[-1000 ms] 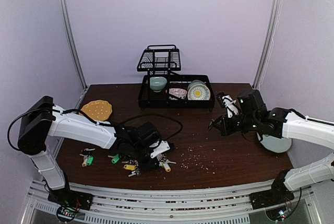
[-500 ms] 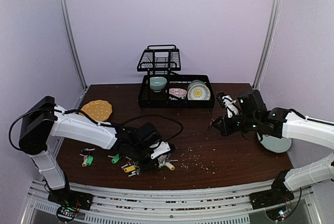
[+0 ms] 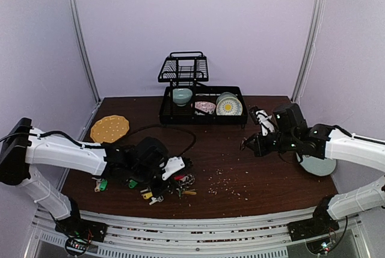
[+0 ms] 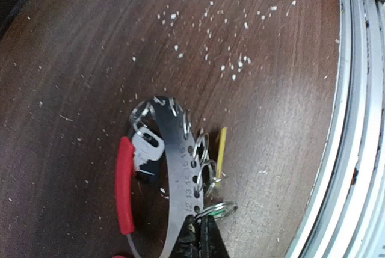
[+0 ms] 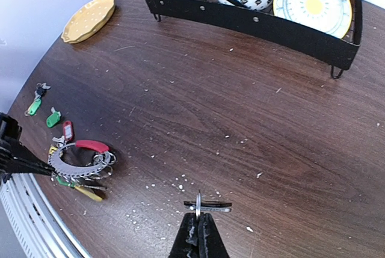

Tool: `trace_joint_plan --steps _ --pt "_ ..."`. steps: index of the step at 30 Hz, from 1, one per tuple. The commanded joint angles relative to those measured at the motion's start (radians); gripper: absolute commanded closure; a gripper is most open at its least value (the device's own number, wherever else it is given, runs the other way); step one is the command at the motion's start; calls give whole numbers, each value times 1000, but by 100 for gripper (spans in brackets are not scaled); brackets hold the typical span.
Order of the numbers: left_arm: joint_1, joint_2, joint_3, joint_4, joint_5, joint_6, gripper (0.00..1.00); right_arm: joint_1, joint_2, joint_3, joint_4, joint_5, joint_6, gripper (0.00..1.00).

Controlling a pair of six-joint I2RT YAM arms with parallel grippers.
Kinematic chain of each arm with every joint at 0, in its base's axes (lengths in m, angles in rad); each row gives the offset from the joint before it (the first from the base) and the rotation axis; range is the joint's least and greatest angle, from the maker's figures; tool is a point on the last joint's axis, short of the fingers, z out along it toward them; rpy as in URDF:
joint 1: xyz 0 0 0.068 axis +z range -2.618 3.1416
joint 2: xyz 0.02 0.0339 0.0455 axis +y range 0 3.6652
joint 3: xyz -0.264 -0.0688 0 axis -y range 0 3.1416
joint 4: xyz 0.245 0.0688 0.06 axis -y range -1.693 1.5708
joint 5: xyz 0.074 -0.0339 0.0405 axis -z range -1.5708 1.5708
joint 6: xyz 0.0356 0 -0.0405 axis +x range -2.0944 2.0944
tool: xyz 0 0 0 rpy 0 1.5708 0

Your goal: Put the keys on the keyring

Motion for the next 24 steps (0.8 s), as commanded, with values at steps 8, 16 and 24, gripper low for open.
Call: trace_joint_plan --steps 8,16,24 --pt "-4 -290 40 225 -91 -47 100 131 -27 64 64 -366 -133 100" --pt "-24 -399 6 328 -209 6 100 181 -4 93 48 -541 -181 100" --pt "-18 -292 44 236 -332 -62 100 183 117 30 33 -555 -82 100"
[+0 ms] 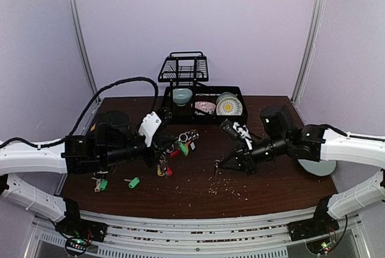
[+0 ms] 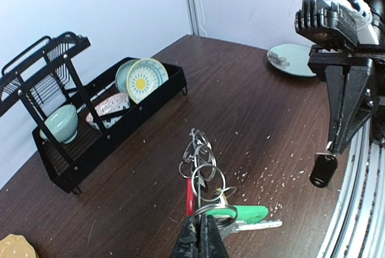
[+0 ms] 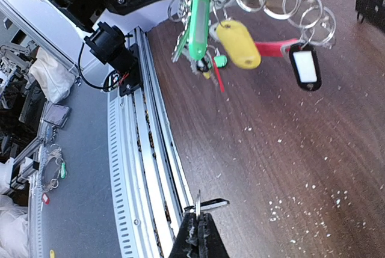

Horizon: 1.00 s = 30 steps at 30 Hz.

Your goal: Put the keys on the keyring

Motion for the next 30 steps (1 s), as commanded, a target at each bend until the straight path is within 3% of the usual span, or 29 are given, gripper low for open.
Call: trace_joint_plan --steps 1,4,14,20,24,28,30 --pt "15 105 52 -64 -73 -57 100 4 74 -45 6 -63 74 100" --pt "70 193 35 -156 -11 -81 100 12 83 -68 62 -53 93 100" --pt "211 474 58 -168 288 -128 100 12 135 -31 24 -14 62 100" --pt "277 538 112 -143 331 -89 100 11 139 -26 27 -6 52 100" --pt "278 525 146 -157 316 -37 75 11 152 -25 27 -10 43 100" --pt "281 455 121 -176 314 2 57 11 169 -22 18 -13 29 100" --pt "280 433 97 -212 334 21 54 11 176 -19 18 -16 24 100"
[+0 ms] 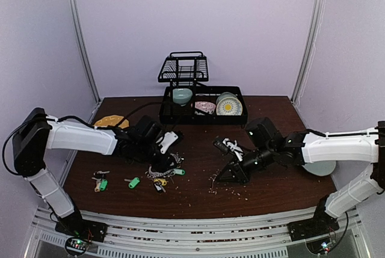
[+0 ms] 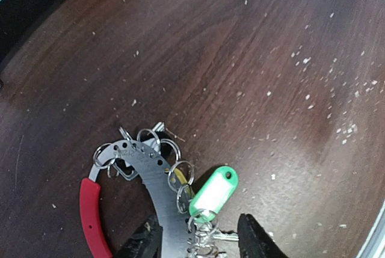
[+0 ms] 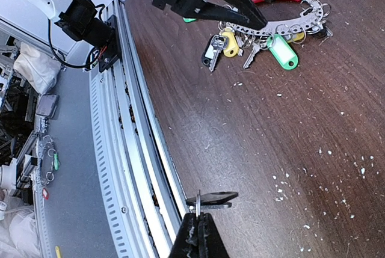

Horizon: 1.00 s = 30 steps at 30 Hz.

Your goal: Put the keys on the keyring

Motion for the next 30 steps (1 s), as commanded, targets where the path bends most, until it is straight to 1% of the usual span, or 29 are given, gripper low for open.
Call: trace_joint_plan --steps 1,3,5,7,9,12,14,16,19,21,23,27,28,30 --pt "1 -78 -35 -42 44 64 56 5 17 27 -9 -1 -26 100" --pt "2 -94 -62 -90 15 64 65 4 21 26 -9 -1 -27 100" --pt "2 -101 -86 -136 -9 78 69 5 18 25 -6 -2 -27 100" --pt "11 -100 -105 -151 27 115 68 4 13 16 2 -2 -27 100" --pt "31 -79 -101 -165 53 141 64 5 12 12 7 -1 -28 100" --pt "47 -44 -88 -163 31 169 62 5 6 9 -1 1 -27 100" --pt "47 -34 -83 -153 29 192 63 4 -3 1 -4 9 -27 100" --pt "47 -16 -68 -150 -8 195 65 5 -15 -11 -2 13 -25 100" --pt "47 12 -39 -140 1 204 67 5 -28 -24 13 14 -20 100" --pt "45 20 -20 -139 7 211 71 4 -27 -25 11 17 -21 100" --pt "46 -4 -15 -131 46 232 74 5 -26 -27 8 20 -20 100" --pt "46 -78 -33 -106 111 284 74 5 -26 -32 11 19 -19 100" --pt "46 -78 -26 -114 101 277 75 6 -23 -30 11 19 -21 100" --pt "42 -69 -19 -135 90 232 79 5 -19 -26 9 21 -21 100"
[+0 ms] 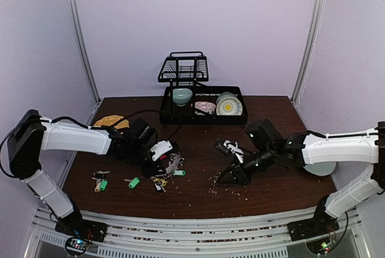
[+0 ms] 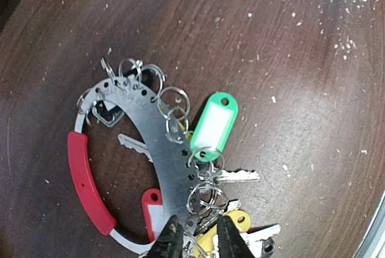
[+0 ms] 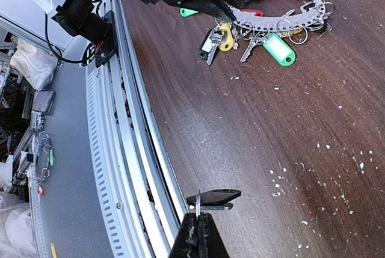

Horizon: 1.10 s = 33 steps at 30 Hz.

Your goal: Put the keys on the keyring

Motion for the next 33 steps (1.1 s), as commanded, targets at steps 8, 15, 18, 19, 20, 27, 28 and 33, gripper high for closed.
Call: trace_joint_plan --steps 8,15,18,19,20,27,28,33 --pt "-102 -96 -67 97 -151 -175 62 4 -1 9 10 5 -6 100" --pt "-143 -30 -86 148 -252 -228 71 5 0 20 2 8 -6 100" --pt "-143 -4 -82 171 -229 -241 73 5 -4 20 -4 12 -7 100" --pt "-146 1 -80 177 -223 -242 73 5 -5 19 -5 13 -7 100" --pt "-150 6 -79 183 -217 -242 74 5 -5 18 -7 14 -7 100" --pt "-155 40 -78 180 -212 -238 77 5 1 16 -8 13 -11 100" --pt "-155 44 -76 180 -210 -238 77 5 3 17 -11 13 -13 100" --pt "-155 65 -61 167 -261 -240 77 5 5 19 -9 9 -14 100"
